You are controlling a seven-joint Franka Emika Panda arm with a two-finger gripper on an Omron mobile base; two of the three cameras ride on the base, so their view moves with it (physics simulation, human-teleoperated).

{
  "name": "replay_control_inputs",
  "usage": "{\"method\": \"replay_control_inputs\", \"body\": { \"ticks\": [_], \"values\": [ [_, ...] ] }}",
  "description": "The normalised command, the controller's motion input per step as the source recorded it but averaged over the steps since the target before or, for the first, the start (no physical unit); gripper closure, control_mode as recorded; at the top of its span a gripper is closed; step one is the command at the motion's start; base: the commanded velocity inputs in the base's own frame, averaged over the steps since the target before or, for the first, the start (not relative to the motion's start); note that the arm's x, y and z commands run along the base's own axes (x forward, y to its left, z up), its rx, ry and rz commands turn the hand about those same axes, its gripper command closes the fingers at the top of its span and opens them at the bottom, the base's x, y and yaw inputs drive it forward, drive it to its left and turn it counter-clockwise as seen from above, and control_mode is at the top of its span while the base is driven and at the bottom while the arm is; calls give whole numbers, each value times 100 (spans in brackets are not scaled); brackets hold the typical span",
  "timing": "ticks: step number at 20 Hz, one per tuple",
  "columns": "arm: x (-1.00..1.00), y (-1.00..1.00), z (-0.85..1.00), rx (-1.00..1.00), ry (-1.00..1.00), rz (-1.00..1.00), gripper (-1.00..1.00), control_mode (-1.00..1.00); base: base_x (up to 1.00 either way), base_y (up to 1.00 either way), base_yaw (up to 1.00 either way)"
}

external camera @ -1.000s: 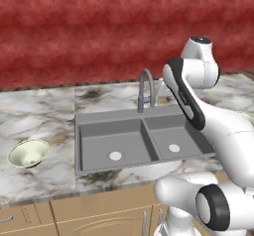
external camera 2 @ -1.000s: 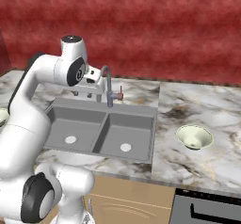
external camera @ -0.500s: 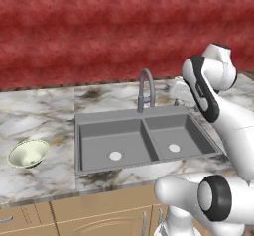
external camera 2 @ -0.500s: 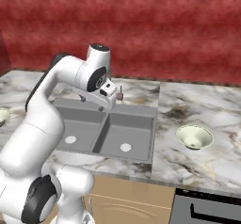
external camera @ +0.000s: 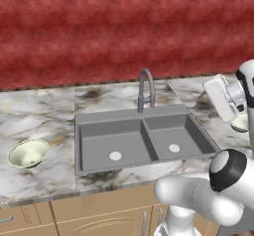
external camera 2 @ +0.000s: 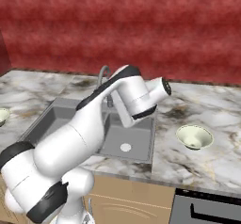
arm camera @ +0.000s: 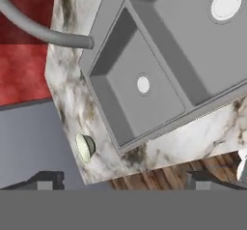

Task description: Rinse each bowl for a few seconds and place them down in the sink or on the counter.

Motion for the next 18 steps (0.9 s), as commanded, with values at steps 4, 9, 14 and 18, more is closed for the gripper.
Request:
{"method": "replay_control_inputs", "body": {
  "ticks": [4,9,14,18],
  "values": [
    [12,-6,-1,59,0,-32,-100,-100,0,0,0],
    [35,47,-4,41,-1,-42,-100,-100,0,0,0],
    [31,15,-5,36,2,-27,-100,-100,0,0,0],
    [51,12,-4,32,16,-12,-100,-100,0,0,0]
  ]
}}
